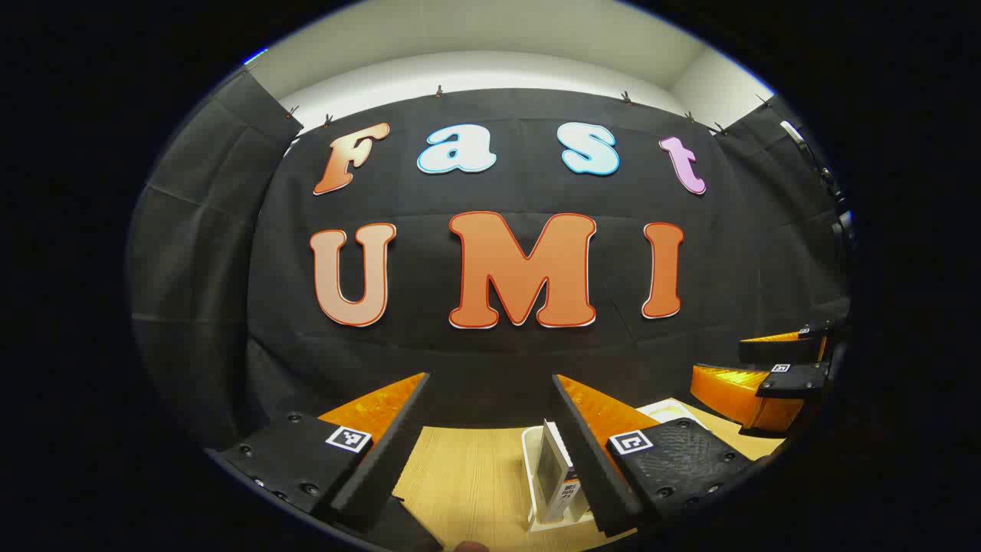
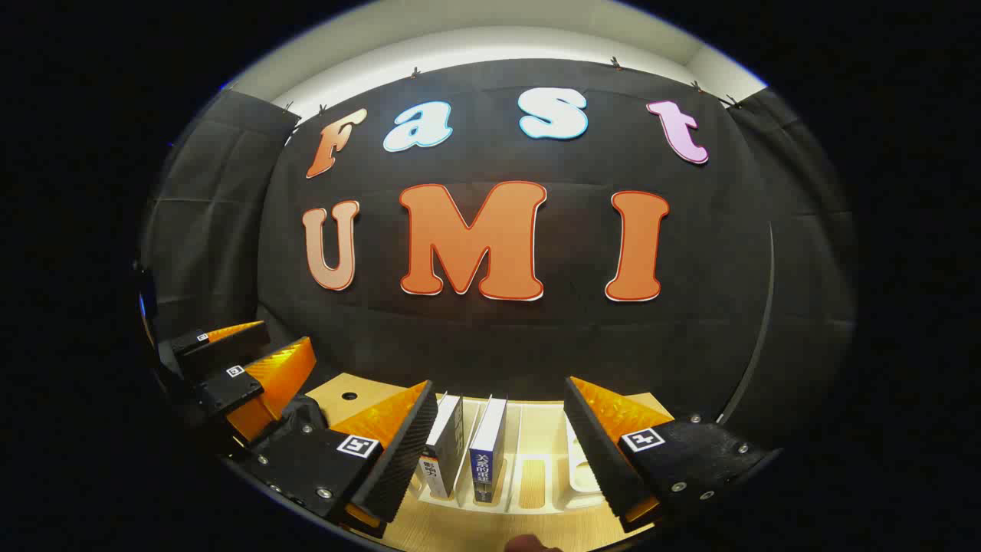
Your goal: Open the schoolbag, grab two books from the bookshelf and put them into the schoolbag.
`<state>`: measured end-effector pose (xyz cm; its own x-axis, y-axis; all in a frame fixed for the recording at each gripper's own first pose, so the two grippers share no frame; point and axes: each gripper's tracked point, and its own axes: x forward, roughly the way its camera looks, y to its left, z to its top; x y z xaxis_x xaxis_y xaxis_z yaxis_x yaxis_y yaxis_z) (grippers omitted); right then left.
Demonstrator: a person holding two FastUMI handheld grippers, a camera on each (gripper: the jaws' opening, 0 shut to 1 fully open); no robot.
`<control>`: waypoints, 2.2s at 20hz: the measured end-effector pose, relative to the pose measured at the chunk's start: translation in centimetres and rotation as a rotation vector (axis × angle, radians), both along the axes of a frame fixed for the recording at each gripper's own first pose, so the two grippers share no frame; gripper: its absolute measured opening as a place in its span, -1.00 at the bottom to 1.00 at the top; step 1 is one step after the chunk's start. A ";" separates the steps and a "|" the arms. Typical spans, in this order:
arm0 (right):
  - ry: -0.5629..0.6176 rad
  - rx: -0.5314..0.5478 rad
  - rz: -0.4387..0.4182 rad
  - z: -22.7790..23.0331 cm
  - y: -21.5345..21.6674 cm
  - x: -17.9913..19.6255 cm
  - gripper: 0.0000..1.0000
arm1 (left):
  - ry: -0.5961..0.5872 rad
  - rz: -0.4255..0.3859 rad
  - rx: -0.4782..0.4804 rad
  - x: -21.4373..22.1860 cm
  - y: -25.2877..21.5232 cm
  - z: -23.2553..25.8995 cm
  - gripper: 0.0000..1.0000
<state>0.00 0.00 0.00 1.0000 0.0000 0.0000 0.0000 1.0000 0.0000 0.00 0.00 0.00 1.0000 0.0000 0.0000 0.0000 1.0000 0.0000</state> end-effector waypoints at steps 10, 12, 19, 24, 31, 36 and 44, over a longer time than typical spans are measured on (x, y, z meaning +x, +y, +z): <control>-0.003 -0.006 0.014 -0.2 0.2 -0.3 0.98 | 0.011 0.006 0.015 -0.4 -0.5 -0.8 0.94; 0.000 -0.011 0.015 -0.3 0.3 -0.2 0.98 | 0.014 0.010 0.014 -0.2 -0.3 -1.0 0.94; 0.008 -0.011 0.019 -0.6 0.4 0.3 0.98 | 0.016 0.036 0.037 0.2 1.2 -1.6 0.94; 0.018 -0.018 0.013 -1.1 -0.1 0.9 0.98 | 0.039 0.050 0.123 0.3 2.1 -3.0 0.94; 0.047 -0.038 0.008 -2.7 -1.5 1.9 0.98 | 0.123 0.057 0.312 -1.4 3.3 -7.6 0.97; 0.064 -0.034 0.017 -4.1 -2.6 2.1 0.98 | 0.221 0.047 0.543 -3.9 4.0 -13.4 0.97; 0.099 -0.036 0.043 -6.6 -4.4 2.3 0.98 | 0.467 0.038 0.902 -9.3 7.5 -25.4 0.96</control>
